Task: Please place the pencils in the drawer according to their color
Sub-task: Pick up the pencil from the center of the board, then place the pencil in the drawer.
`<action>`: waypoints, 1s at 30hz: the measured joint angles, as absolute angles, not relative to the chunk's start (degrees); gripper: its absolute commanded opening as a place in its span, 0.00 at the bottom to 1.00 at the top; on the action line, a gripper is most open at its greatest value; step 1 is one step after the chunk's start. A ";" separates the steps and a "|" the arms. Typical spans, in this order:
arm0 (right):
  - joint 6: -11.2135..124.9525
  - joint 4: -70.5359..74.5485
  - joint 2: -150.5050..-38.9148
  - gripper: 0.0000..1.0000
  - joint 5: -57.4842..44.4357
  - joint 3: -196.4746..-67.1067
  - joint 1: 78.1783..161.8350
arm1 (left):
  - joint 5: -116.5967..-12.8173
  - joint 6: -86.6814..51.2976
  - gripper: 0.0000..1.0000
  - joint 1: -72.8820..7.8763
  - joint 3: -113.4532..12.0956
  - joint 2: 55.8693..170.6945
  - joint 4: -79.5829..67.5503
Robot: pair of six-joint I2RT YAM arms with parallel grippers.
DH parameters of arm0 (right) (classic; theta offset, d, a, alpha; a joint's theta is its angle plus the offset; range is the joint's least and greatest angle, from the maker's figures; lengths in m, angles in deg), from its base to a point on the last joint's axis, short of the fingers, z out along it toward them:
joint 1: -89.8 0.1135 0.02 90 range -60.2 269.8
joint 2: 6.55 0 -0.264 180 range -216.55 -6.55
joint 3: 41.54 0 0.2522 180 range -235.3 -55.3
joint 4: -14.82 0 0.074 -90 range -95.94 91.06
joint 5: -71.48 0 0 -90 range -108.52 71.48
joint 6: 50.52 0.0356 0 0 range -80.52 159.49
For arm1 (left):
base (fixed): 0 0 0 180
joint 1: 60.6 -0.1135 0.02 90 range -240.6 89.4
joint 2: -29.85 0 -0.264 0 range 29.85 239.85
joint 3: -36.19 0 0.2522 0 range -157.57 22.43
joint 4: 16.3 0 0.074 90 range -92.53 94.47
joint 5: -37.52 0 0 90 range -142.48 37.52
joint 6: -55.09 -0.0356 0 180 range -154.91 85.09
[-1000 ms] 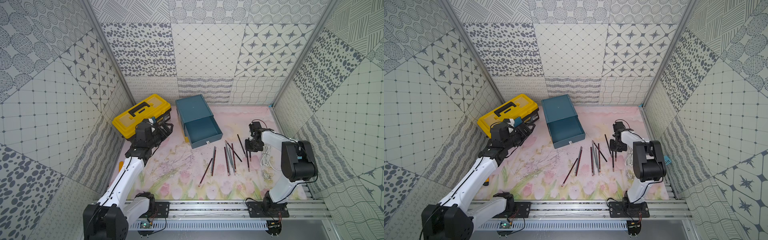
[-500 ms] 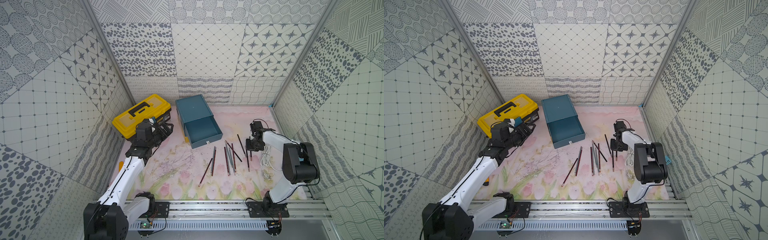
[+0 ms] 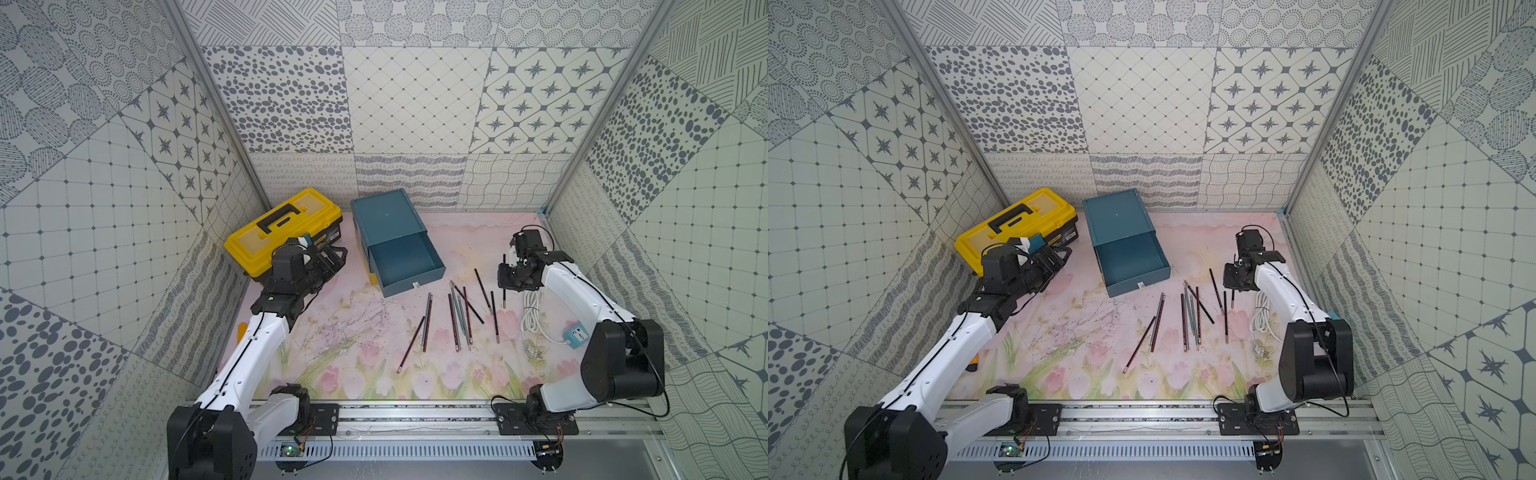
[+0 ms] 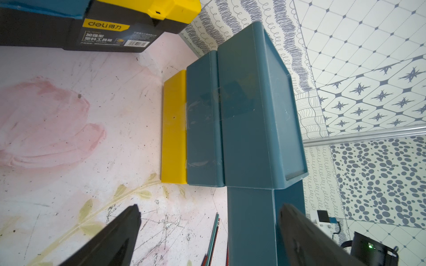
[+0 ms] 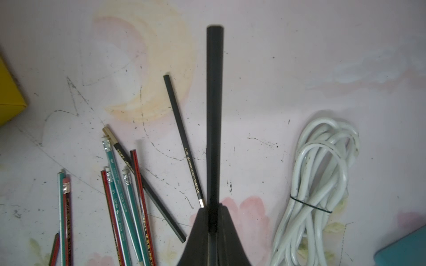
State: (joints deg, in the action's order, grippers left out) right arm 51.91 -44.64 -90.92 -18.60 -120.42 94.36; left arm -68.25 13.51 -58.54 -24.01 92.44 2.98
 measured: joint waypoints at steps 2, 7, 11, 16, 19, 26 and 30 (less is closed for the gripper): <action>51.95 -45.42 -89.04 0.00 -17.44 -121.91 94.73 | -68.44 13.51 0.99 -58.54 -24.01 92.44 2.98; 51.69 -46.60 -85.18 0.00 -15.71 -127.72 97.25 | -68.82 13.56 0.99 -58.54 -24.01 92.48 2.94; 50.36 -46.80 -84.13 0.00 -15.45 -133.67 101.62 | -69.17 13.69 0.99 -58.54 -24.01 92.64 2.90; 47.34 -47.28 -84.52 0.00 -15.26 -141.30 107.50 | -70.00 14.34 0.99 -58.54 -24.01 93.12 2.85; 44.83 -47.13 -86.14 0.00 -14.43 -146.56 110.69 | -70.37 14.58 0.99 -58.54 -24.01 93.29 2.83; 37.44 -47.22 -93.57 0.00 -12.28 -155.77 117.79 | -71.46 15.02 0.99 -58.54 -24.01 93.80 2.83; 33.03 -47.65 -98.33 0.00 -10.97 -159.22 121.33 | -72.07 15.28 0.99 -58.54 -24.03 93.99 2.81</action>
State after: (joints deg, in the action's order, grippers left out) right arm 33.03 -47.65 -98.33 -10.97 -159.22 121.33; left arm -72.07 15.28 -58.54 -24.03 93.99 2.81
